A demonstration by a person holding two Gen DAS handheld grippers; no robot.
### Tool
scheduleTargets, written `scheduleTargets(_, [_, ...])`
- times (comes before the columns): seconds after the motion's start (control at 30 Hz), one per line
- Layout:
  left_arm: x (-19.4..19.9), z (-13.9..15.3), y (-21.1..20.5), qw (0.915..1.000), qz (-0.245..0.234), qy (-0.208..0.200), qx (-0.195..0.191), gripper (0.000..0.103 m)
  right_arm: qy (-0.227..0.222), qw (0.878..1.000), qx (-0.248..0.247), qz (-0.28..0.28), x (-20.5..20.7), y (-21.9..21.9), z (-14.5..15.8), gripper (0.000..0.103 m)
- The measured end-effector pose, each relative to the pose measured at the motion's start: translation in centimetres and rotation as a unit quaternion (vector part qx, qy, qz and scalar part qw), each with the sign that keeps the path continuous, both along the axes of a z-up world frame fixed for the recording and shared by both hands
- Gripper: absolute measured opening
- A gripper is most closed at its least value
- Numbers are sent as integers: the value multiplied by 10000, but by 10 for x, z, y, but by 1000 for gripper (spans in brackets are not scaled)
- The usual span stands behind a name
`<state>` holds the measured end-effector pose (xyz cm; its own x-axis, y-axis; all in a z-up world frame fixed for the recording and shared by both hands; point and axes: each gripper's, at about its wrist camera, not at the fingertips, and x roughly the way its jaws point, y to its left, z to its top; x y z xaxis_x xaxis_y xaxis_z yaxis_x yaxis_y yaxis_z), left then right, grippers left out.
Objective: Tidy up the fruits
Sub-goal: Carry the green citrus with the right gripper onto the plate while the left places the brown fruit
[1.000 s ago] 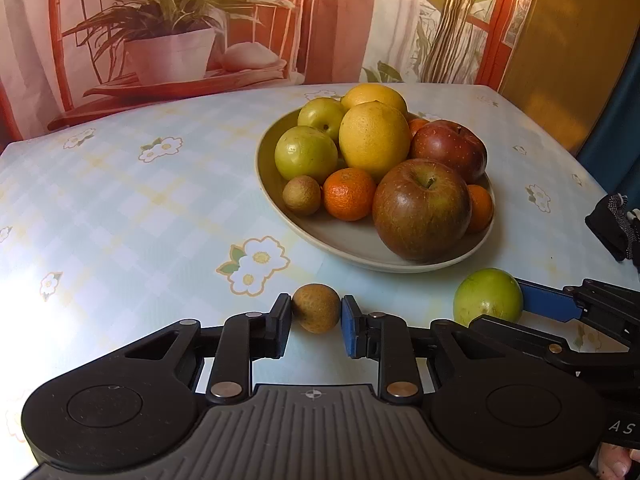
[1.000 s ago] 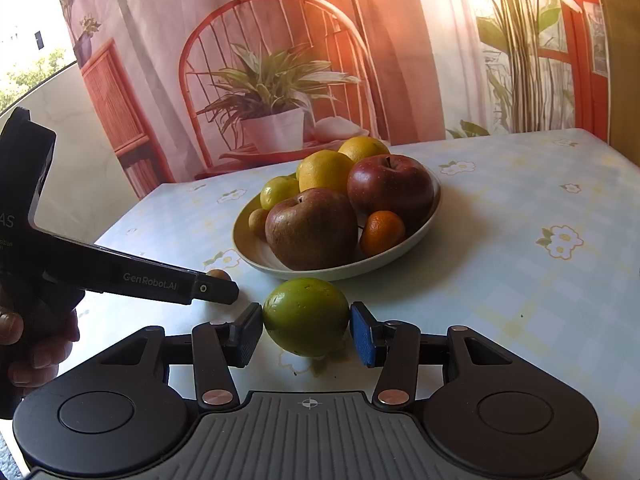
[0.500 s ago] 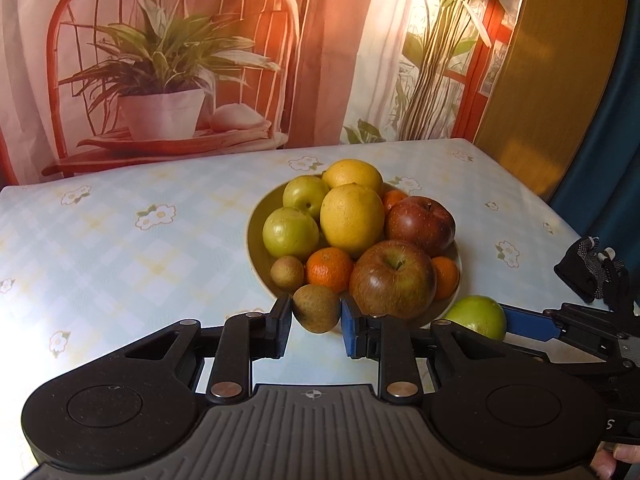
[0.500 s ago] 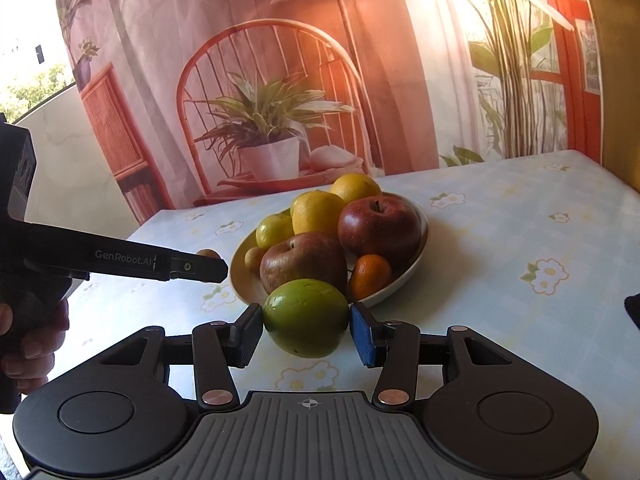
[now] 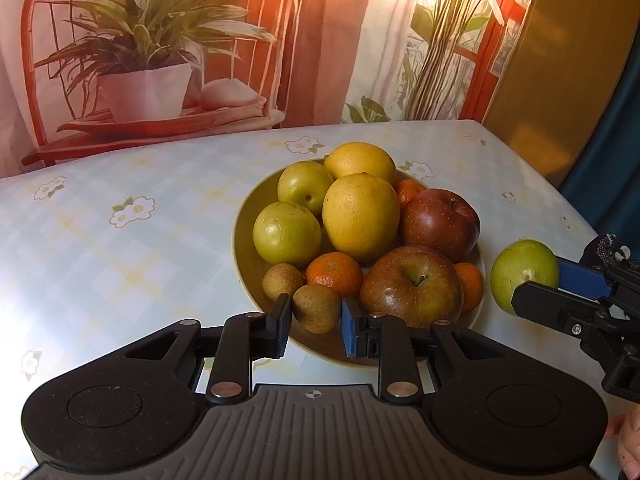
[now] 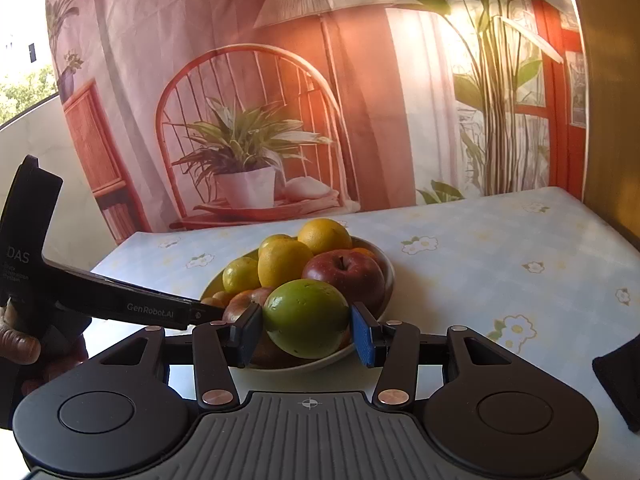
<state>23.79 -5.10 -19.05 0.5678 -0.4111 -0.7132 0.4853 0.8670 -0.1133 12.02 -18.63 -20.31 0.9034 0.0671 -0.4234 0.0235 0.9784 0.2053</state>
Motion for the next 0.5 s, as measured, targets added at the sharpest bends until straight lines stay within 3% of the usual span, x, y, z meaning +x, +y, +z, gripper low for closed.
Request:
scheduleTargets(0.23, [1, 3, 8, 9999, 92, -30, -117, 29, -38, 10000, 10, 41, 21, 1, 10, 44])
scheduleTargets(0.5, [4, 23, 40, 9959, 734, -191, -500, 29, 0, 9997, -213, 120, 55, 7, 20, 44])
